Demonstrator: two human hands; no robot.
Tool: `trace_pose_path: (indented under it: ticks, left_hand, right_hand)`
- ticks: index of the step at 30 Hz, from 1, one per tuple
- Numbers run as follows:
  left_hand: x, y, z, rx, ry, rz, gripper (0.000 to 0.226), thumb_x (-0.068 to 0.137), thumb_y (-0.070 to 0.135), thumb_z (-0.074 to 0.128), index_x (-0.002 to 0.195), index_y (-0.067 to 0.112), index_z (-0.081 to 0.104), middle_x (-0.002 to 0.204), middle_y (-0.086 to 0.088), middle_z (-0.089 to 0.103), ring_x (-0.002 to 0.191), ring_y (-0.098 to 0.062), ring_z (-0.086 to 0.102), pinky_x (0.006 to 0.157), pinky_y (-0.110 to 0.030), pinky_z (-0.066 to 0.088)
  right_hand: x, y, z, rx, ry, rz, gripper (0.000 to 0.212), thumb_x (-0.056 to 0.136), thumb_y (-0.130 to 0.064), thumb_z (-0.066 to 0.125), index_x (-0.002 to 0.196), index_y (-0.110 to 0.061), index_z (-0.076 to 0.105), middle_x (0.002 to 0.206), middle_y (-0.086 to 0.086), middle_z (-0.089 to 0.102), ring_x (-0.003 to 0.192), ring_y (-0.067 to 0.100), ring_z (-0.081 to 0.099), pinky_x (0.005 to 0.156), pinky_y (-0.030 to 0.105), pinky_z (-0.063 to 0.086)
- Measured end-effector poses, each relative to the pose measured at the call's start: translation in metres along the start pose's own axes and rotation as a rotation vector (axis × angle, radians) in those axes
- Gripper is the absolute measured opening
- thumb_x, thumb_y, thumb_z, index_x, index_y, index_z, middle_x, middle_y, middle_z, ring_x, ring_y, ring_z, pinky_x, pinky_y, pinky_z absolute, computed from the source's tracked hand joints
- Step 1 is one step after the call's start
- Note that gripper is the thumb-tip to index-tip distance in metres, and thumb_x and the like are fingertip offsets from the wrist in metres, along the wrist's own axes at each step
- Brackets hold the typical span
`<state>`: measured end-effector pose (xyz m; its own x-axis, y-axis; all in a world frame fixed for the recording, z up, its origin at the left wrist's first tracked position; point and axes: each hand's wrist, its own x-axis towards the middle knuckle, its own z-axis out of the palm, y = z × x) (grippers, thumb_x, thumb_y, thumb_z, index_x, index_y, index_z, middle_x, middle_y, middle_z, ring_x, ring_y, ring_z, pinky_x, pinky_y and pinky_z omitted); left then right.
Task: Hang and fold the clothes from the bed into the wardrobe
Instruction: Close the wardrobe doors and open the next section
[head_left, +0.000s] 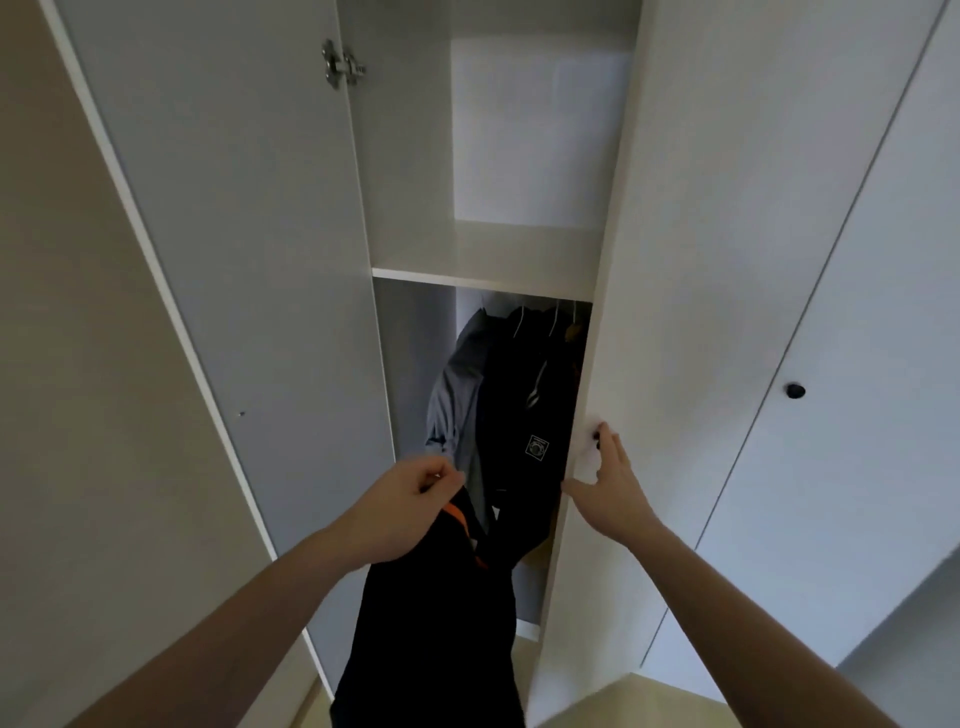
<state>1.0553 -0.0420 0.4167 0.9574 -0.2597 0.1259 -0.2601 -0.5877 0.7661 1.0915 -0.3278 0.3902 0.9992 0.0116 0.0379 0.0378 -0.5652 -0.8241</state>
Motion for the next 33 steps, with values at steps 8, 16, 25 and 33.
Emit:
trace_pose_path:
  ticks: [8, 16, 25, 33]
  left_hand:
    - [0.029, 0.013, -0.009, -0.034, -0.017, 0.019, 0.037, 0.103, 0.050, 0.050, 0.071, 0.033, 0.056, 0.058, 0.008, 0.050, 0.054, -0.003, 0.047, 0.061, -0.024, 0.041]
    - [0.081, 0.051, 0.004, -0.028, -0.026, 0.038, 0.039, 0.105, 0.043, 0.051, 0.067, 0.033, 0.053, 0.056, 0.006, 0.048, 0.052, -0.002, 0.045, 0.058, -0.018, 0.038]
    - [0.166, 0.118, 0.048, -0.080, -0.007, 0.060, 0.034, 0.104, 0.033, 0.056, 0.071, 0.026, 0.062, 0.063, -0.001, 0.063, 0.056, -0.005, 0.058, 0.062, -0.020, 0.043]
    - [0.219, 0.158, 0.096, -0.121, 0.075, -0.034, 0.034, 0.103, 0.024, 0.059, 0.072, 0.009, 0.057, 0.051, 0.004, 0.049, 0.047, -0.008, 0.044, 0.059, -0.030, 0.038]
  right_hand:
    - [0.035, -0.010, 0.006, -0.066, -0.099, 0.030, 0.101, 0.095, -0.029, 0.069, 0.165, -0.025, -0.003, 0.173, 0.000, 0.000, 0.155, 0.028, 0.024, 0.121, 0.050, 0.034]
    - [0.029, 0.035, -0.089, -0.093, 0.091, 0.089, 0.091, 0.093, -0.028, 0.071, 0.163, -0.032, 0.014, 0.168, -0.007, 0.013, 0.144, 0.024, 0.041, 0.107, 0.043, 0.051]
    - [0.067, 0.096, -0.219, -0.267, 0.244, 0.177, 0.085, 0.092, -0.021, 0.067, 0.161, -0.024, 0.019, 0.168, 0.002, 0.006, 0.121, 0.021, 0.054, 0.097, 0.035, 0.048]
    - [0.128, 0.148, -0.282, -0.431, 0.162, 0.226, 0.072, 0.089, -0.021, 0.065, 0.153, -0.017, 0.032, 0.160, 0.010, 0.021, 0.122, 0.033, 0.055, 0.099, 0.039, 0.052]
